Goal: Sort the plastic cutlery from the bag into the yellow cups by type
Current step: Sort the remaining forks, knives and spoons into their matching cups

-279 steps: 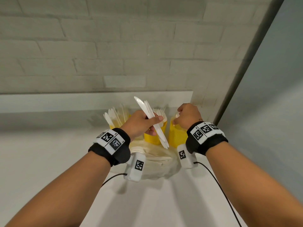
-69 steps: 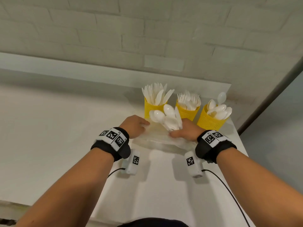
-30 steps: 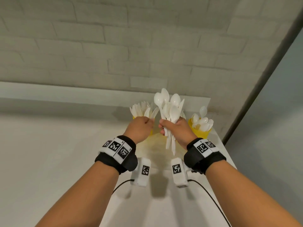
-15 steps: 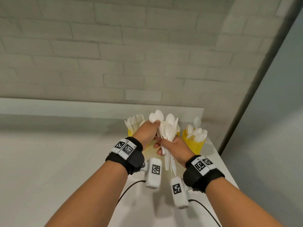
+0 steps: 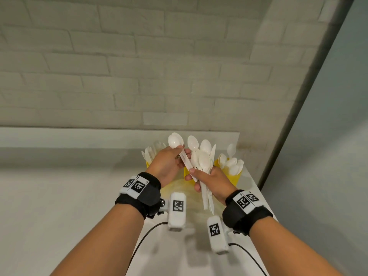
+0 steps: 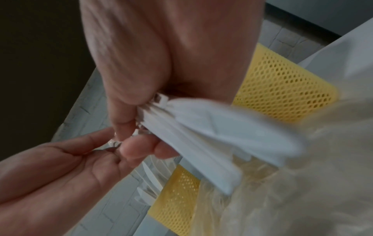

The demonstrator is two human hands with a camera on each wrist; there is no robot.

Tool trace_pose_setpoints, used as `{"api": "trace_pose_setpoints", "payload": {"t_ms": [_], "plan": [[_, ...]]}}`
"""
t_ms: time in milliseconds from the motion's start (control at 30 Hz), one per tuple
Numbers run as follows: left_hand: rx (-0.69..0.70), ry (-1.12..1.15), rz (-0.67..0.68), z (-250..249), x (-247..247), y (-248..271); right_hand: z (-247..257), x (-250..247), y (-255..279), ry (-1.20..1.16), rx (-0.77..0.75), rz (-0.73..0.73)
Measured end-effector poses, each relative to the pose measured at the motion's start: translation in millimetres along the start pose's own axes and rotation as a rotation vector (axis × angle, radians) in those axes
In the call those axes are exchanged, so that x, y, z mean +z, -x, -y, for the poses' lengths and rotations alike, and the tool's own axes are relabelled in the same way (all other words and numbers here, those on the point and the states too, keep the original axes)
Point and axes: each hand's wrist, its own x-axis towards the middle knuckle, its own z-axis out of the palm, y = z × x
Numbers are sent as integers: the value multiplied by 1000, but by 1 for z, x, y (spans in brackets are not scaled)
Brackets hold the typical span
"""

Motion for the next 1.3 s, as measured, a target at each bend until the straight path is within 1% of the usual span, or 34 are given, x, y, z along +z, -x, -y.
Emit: {"api": "trace_pose_setpoints", "payload": {"t_ms": [133, 200, 267, 333, 400, 533, 600, 667, 867, 900, 967, 1033, 1067, 1167, 1233, 1300], "plan": [[69, -10, -51, 3, -6, 0, 0, 5, -3, 96, -8, 16], [76, 0, -67, 4, -9, -1, 0, 8, -4, 118, -13, 32], [37, 18, -69, 5, -12, -3, -1, 11, -5, 113, -7, 59], [-32, 17, -39, 3, -13, -4, -2, 14, -6, 122, 0, 88], [-54, -26, -11, -1, -11, -1, -2, 15, -6, 163, -3, 107], [31, -103, -74, -2, -8, -1, 0, 15, -4, 238, 7, 74], [23, -160, -83, 2, -10, -4, 2, 16, -4, 218, -13, 79], [25, -206, -60, 4, -8, -4, 3, 16, -4, 210, -36, 85], [61, -219, -87, -1, -10, -10, 5, 12, -3, 247, -50, 66], [60, -191, -84, -3, -11, -10, 4, 11, -3, 260, -47, 59], [42, -134, -12, -6, -9, -9, 2, 11, -4, 291, -47, 43], [3, -174, 63, -10, -4, -5, 0, 11, -6, 323, -48, 40], [-6, -217, 67, -10, -2, -5, -1, 11, -6, 331, -49, 46], [0, -291, 27, -8, -3, -5, -4, 13, -8, 343, -58, 77], [8, -255, -12, -7, -4, -5, -3, 14, -7, 351, -56, 85], [15, -164, -50, -6, -6, -6, -2, 15, -6, 350, -50, 88]]}}
